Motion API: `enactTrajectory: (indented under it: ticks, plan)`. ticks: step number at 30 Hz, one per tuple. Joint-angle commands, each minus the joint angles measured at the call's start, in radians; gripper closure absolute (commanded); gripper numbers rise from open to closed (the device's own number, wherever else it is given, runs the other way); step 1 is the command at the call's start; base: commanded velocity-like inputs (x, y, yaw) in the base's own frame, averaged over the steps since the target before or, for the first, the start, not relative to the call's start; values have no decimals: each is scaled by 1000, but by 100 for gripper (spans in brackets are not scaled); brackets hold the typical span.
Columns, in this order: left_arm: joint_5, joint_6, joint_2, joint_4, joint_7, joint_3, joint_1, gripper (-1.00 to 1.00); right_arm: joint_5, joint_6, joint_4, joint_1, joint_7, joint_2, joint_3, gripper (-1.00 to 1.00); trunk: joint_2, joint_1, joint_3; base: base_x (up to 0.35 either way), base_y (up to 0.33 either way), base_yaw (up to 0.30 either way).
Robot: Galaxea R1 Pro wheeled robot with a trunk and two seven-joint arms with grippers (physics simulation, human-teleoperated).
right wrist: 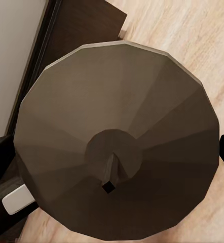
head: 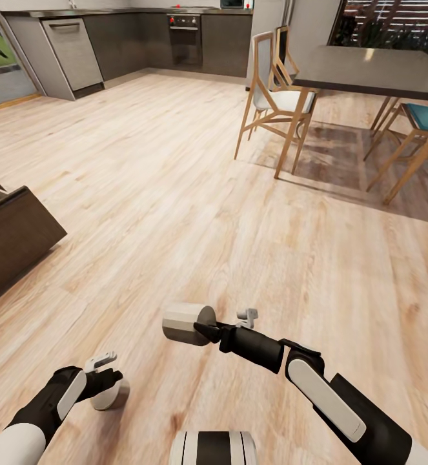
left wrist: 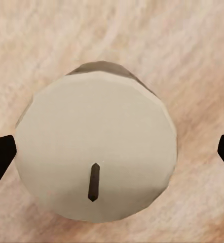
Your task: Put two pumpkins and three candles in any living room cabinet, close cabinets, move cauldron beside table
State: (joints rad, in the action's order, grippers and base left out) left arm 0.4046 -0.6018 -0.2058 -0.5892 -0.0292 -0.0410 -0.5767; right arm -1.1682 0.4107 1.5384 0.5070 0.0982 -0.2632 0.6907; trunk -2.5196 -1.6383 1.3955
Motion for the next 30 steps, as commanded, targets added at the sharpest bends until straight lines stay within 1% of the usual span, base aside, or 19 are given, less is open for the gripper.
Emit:
enactTrajectory:
  ticks: [1, 12, 30]
  plan:
    - [8, -6, 0, -1, -3, -2, 0, -100, -5, 2, 0, 1, -2, -1, 1, 100, 0, 0, 1, 107, 53, 0]
    - [9, -6, 0, -1, -3, -5, 0, -100, -4, 2, -1, 1, -2, -1, 1, 100, 0, 0, 1, 30, 47, 0]
    - [7, -6, 0, -1, -5, -6, 0, -100, -4, 2, -1, 1, 0, -1, 3, 100, 0, 0, 1, 0, 2, 0]
